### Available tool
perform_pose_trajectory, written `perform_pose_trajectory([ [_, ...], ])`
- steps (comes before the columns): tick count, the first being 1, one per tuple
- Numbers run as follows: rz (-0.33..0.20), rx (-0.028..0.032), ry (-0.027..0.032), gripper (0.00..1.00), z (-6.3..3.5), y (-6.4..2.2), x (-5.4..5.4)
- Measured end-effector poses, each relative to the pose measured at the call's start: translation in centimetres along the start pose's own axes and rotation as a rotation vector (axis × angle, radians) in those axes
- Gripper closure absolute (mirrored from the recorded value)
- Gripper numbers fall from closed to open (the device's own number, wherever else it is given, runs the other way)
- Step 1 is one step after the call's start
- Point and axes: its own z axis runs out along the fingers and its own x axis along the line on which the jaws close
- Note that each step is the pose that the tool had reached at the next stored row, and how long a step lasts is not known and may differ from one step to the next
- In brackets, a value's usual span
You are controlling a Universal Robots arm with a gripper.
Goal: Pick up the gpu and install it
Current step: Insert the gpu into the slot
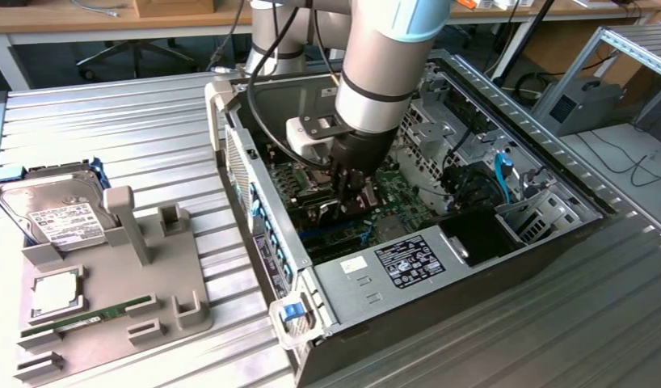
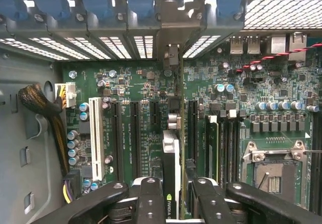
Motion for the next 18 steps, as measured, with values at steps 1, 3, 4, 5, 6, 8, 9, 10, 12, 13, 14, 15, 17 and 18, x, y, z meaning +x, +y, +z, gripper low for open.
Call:
perform_pose_trajectory([
  [1,0.000,-0.0001,0.0001,0.73,0.00,0.00,0.00],
  [3,0.000,-0.0001,0.0002,0.73,-0.01,0.00,0.00],
  [4,0.000,-0.0001,0.0002,0.73,0.00,0.00,0.00],
  [5,0.000,-0.0001,0.0002,0.73,0.00,0.00,0.00],
  [6,0.000,0.0000,0.0000,0.73,0.05,0.00,0.00],
  [8,0.000,-0.0001,0.0002,0.73,0.07,0.00,0.01],
  [9,0.000,-0.0001,0.0002,0.73,0.08,0.00,0.00],
  [10,0.000,-0.0001,0.0002,0.73,0.08,0.00,0.00],
  [12,0.000,-0.0001,0.0001,0.73,0.08,0.00,0.00],
  [13,0.000,-0.0001,0.0001,0.73,0.08,0.00,0.00],
  [14,0.000,-0.0001,0.0001,0.73,0.08,0.00,0.00],
  [15,0.000,-0.0001,0.0001,0.73,0.08,0.00,0.00],
  [17,0.000,-0.0001,0.0001,0.73,0.08,0.00,0.00],
  [18,0.000,-0.0001,0.0001,0.73,0.08,0.00,0.00],
])
